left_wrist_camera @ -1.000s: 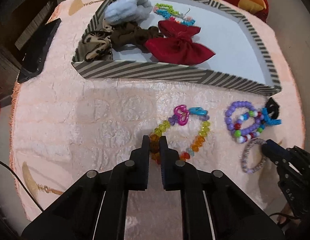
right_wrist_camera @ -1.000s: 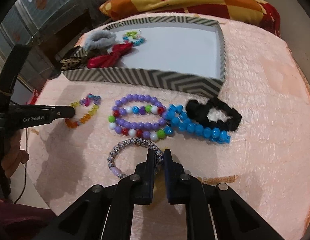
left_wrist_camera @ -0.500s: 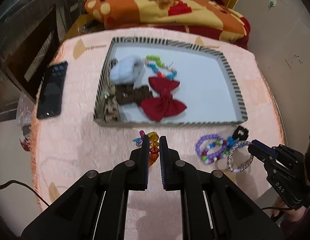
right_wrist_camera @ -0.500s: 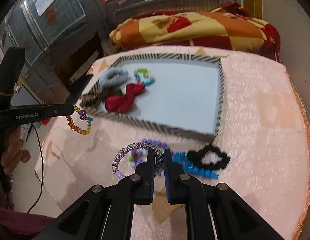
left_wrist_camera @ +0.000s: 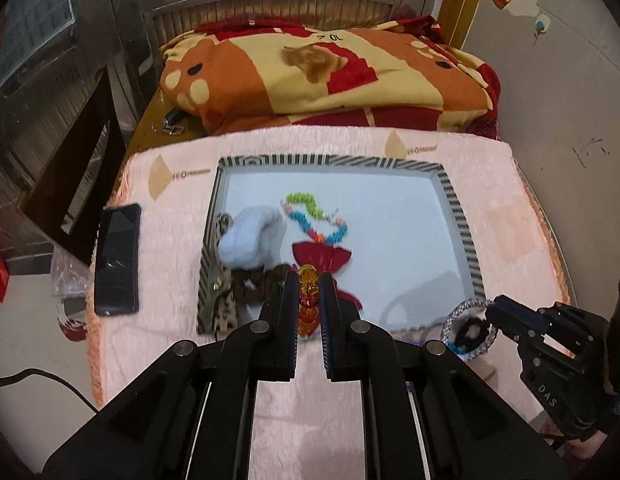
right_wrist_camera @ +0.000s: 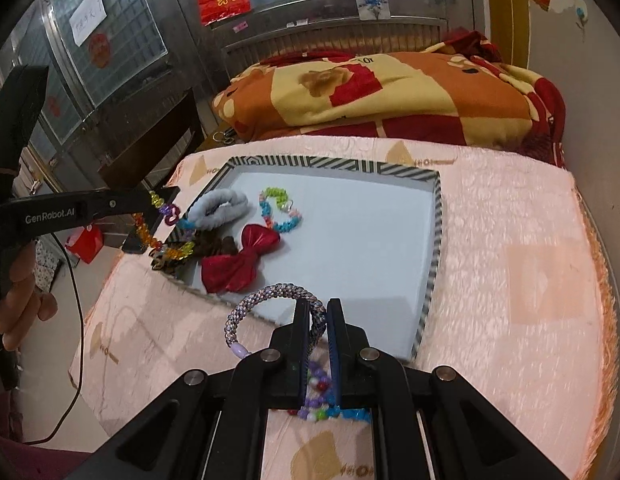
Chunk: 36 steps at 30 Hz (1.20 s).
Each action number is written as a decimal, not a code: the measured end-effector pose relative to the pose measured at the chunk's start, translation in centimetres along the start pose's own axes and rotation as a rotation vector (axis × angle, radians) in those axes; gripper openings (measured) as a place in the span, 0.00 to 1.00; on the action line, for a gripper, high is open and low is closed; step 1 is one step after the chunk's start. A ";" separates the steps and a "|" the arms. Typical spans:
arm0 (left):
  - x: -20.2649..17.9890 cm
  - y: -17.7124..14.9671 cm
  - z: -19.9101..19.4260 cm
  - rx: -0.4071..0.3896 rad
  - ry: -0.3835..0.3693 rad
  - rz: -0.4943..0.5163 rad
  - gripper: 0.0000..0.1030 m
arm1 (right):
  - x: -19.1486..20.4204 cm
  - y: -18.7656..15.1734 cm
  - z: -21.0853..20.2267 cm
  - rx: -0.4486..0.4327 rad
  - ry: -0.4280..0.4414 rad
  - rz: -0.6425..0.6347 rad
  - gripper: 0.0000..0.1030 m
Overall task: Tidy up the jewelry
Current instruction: 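Carry both bracelets over the tray and lower them inside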
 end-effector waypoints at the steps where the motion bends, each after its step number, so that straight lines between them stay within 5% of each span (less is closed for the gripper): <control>1: -0.1 0.4 0.2 0.000 0.005 0.003 0.08 | -0.1 0.3 0.2 0.001 0.001 -0.002 0.08; 36: 3.4 9.4 8.4 0.074 0.074 -0.102 0.08 | -4.0 8.1 9.1 0.118 0.006 -0.009 0.08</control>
Point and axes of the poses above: each gripper's, at about its wrist camera, not at the fingertips, and z roughly the way its jaws point, x to its left, y to its top, the point moved 3 cm from there along z, roughly the way its jaws point, and after that the axes turned 10 degrees about -y, right-handed, at the moved point
